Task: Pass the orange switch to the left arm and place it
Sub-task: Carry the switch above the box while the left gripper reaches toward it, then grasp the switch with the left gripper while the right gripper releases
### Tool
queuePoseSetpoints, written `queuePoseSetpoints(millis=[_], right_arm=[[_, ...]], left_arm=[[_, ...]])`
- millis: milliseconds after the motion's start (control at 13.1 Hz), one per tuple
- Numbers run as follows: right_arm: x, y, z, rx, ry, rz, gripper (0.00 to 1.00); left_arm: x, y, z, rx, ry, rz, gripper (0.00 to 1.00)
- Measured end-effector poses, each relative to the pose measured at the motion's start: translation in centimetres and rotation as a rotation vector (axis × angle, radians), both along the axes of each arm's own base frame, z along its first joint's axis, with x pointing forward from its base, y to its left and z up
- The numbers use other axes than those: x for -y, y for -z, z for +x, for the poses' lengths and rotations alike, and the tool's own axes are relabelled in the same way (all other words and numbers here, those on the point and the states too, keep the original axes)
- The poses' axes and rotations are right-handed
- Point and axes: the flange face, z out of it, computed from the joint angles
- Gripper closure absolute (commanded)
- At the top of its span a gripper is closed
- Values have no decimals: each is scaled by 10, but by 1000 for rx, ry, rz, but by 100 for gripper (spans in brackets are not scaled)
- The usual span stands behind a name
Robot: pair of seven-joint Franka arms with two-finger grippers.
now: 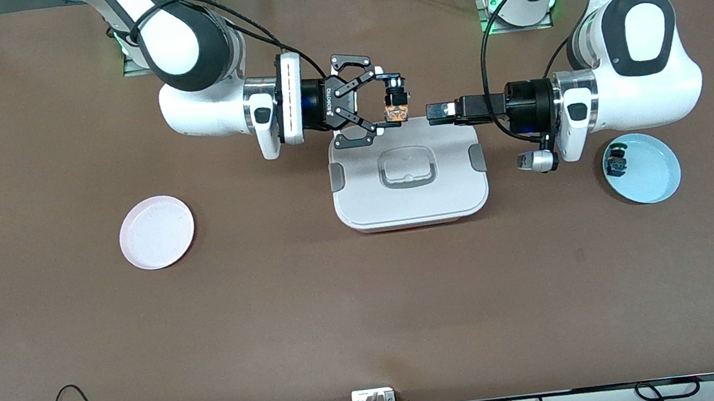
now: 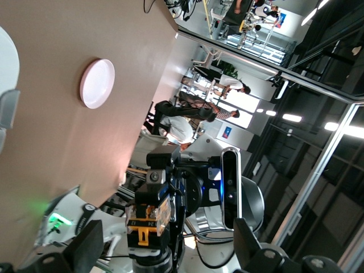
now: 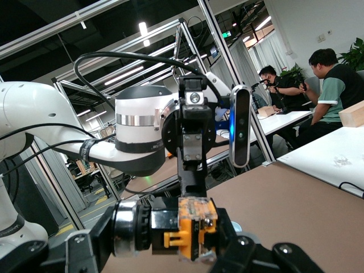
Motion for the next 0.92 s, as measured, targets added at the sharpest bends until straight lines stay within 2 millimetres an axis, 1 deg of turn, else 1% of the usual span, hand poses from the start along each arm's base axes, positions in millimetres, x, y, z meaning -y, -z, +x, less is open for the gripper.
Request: queuePoseSetpoints(millis=[153, 229, 306, 458, 688, 764, 840, 917], right_arm=[[-1, 0, -1, 0, -2, 0, 94], [-1, 0, -1, 0, -3, 0, 94], [-2, 0, -1, 0, -3, 0, 93], [-2, 0, -1, 0, -3, 0, 93], [0, 0, 1, -2, 3, 2, 93], [0, -1, 2, -1, 6, 4, 93], [1, -1, 2, -2, 7, 4, 93], [1, 0, 2, -8, 9, 6, 93]], left_arm=[[11, 8, -9, -36, -7, -32, 0], [16, 12, -13, -52, -7, -44, 5], [20, 17, -17, -70, -10, -55, 14], [26, 24, -23, -96, -10, -71, 36], [34, 25, -27, -116, -13, -98, 69], [40, 28, -31, -125, -7, -104, 81], [44, 30, -33, -130, -5, -104, 91], [45, 30, -33, -123, -9, -105, 95]])
